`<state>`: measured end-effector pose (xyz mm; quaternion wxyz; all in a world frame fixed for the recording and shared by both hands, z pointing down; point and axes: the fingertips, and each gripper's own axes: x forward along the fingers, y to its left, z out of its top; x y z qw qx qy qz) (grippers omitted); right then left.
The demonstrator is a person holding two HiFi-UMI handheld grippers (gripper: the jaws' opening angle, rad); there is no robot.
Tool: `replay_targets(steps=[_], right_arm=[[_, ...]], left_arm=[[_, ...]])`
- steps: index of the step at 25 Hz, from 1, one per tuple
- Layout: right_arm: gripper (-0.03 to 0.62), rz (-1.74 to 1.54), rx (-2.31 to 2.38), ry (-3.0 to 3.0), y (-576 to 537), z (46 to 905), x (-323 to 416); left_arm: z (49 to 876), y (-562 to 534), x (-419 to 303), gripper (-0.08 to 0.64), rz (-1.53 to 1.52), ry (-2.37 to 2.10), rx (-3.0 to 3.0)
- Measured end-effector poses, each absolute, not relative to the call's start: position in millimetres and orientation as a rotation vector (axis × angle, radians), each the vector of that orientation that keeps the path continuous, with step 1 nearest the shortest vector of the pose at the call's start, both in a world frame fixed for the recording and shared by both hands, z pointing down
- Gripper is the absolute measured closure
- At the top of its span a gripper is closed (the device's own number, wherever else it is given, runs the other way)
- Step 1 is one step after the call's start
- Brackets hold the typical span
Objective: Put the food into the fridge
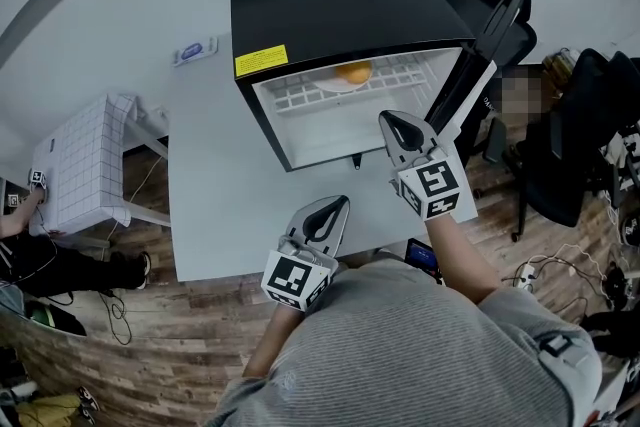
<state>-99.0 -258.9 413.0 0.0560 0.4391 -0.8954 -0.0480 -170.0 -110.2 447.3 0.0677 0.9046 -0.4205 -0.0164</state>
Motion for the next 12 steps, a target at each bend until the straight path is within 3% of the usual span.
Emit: replay_targets(steps=[12], right_arm=[[0.580,-0.087,1.280,-2.808,-210,410,-96]], left_arm=[[446,-108,-167,0.549,-0.036,-1.255,2.744]])
